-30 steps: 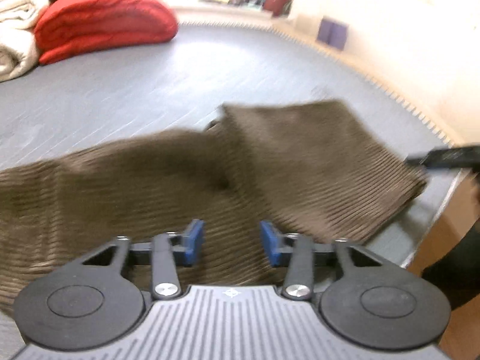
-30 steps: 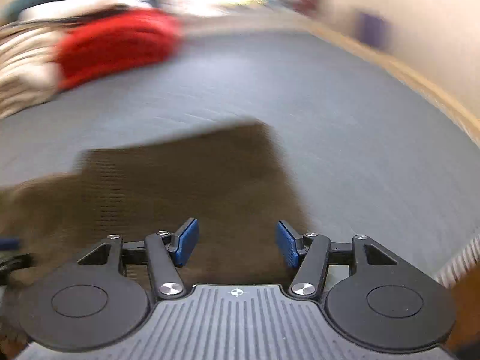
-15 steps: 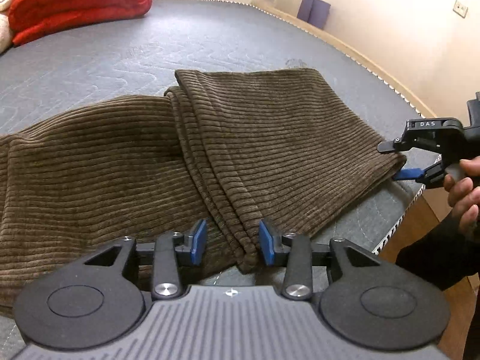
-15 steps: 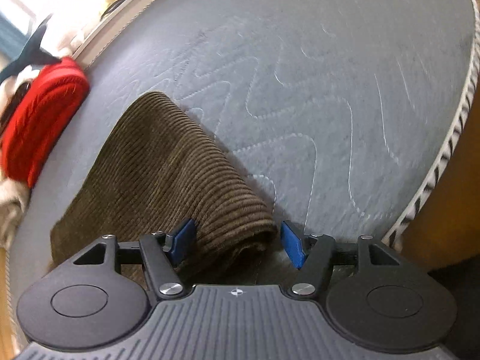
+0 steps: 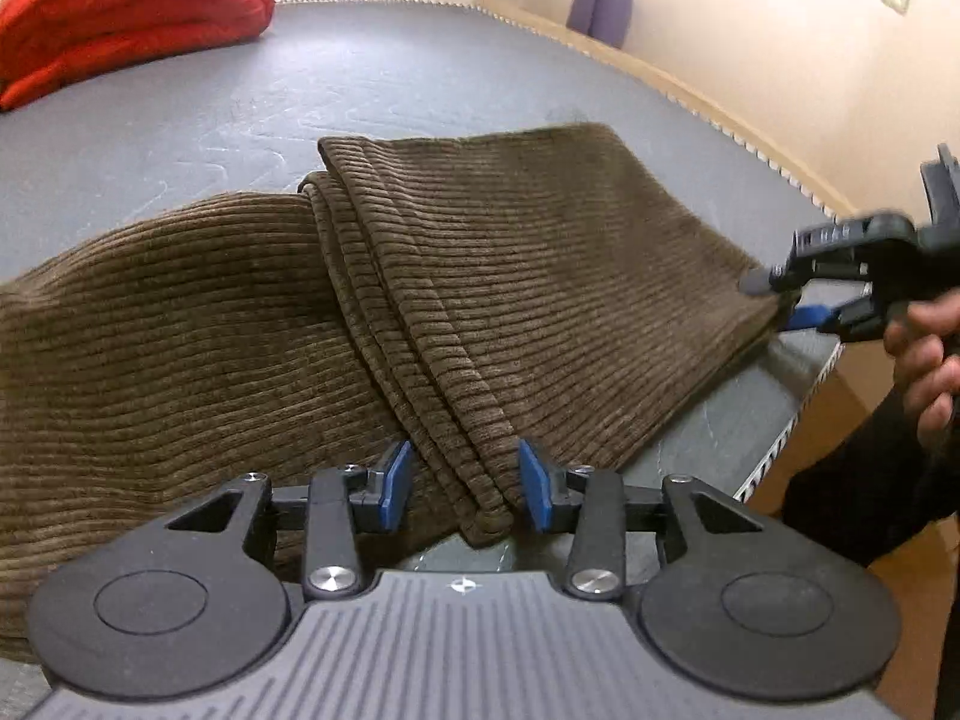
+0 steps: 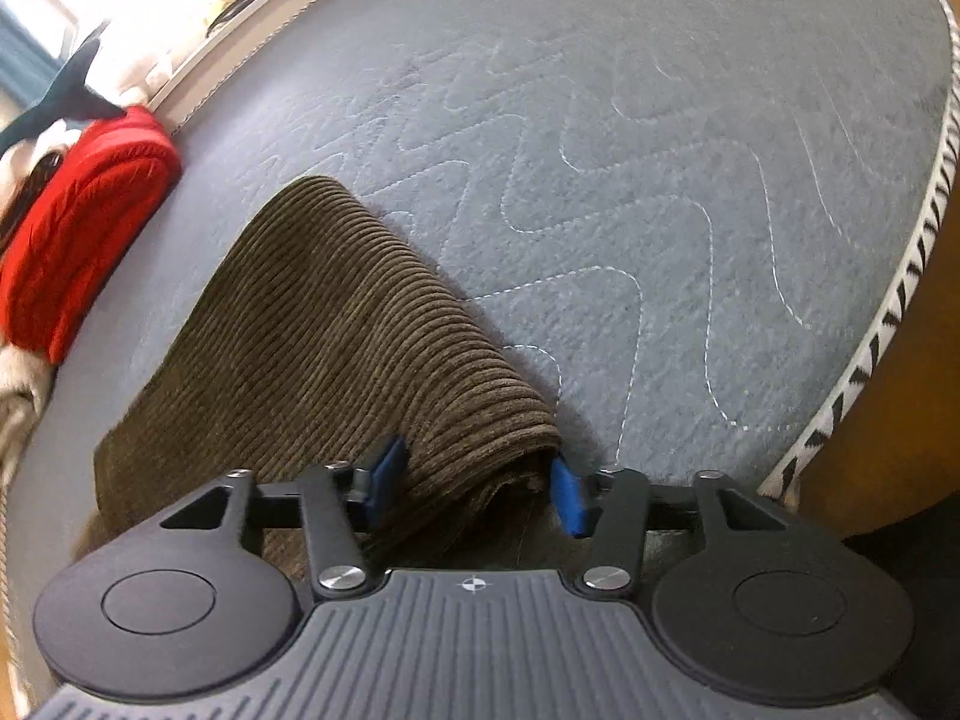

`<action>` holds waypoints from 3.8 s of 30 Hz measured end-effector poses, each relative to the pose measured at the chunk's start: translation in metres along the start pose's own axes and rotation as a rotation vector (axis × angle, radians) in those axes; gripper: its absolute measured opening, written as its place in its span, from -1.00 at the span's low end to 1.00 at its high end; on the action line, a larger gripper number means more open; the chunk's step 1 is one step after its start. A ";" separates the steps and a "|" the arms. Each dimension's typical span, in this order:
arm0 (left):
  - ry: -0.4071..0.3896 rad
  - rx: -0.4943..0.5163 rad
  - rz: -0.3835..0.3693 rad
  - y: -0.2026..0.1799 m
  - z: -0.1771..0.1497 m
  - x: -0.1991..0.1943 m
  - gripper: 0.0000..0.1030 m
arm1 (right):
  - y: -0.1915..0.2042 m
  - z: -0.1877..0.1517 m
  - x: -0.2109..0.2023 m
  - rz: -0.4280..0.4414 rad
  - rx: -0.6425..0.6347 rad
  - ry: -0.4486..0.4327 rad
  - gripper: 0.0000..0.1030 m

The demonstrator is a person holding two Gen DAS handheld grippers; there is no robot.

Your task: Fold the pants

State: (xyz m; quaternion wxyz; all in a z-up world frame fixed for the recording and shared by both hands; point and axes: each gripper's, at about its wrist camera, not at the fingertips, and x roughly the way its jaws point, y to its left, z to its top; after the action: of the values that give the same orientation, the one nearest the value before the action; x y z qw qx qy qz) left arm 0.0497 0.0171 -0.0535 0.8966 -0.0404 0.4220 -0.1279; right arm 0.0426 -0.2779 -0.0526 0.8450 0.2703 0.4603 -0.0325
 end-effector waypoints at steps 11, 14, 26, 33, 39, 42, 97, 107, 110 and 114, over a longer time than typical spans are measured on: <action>-0.097 -0.106 -0.024 0.016 0.016 -0.031 -0.08 | 0.075 -0.033 -0.059 -0.009 -0.411 -0.297 -0.46; -0.151 -0.202 -0.065 0.031 0.026 -0.052 -0.08 | 0.112 -0.068 -0.083 0.003 -0.674 -0.421 -0.47; -0.147 -0.472 -0.404 0.055 0.097 -0.072 0.71 | 0.168 -0.181 -0.098 0.226 -1.293 -0.536 -0.47; -0.080 -0.489 -0.344 0.042 0.114 -0.033 0.46 | 0.167 -0.192 -0.098 0.230 -1.348 -0.534 -0.47; -0.012 -0.429 -0.234 0.031 0.120 -0.015 -0.52 | 0.169 -0.192 -0.098 0.237 -1.351 -0.521 -0.46; -0.020 -0.411 -0.219 0.035 0.114 -0.015 -0.64 | 0.172 -0.184 -0.098 0.248 -1.323 -0.490 -0.42; -0.131 -0.801 -0.083 0.223 0.023 -0.075 -0.12 | 0.235 -0.052 -0.038 0.550 -0.494 0.070 -0.47; -0.039 -0.579 0.100 0.143 0.057 -0.022 0.53 | 0.106 0.022 -0.047 0.302 -0.392 -0.018 0.07; -0.102 -0.564 0.175 0.131 0.055 -0.040 0.29 | 0.073 0.026 -0.015 0.052 -0.320 0.079 -0.02; -0.220 -0.400 0.263 0.107 0.075 -0.072 0.27 | 0.052 0.045 -0.038 0.083 -0.230 -0.036 -0.02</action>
State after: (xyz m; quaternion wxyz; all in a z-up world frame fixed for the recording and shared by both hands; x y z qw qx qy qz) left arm 0.0842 0.1370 0.0287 0.9202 -0.1754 0.3404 0.0808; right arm 0.0705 -0.2630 0.0192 0.8792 0.1897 0.4341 0.0504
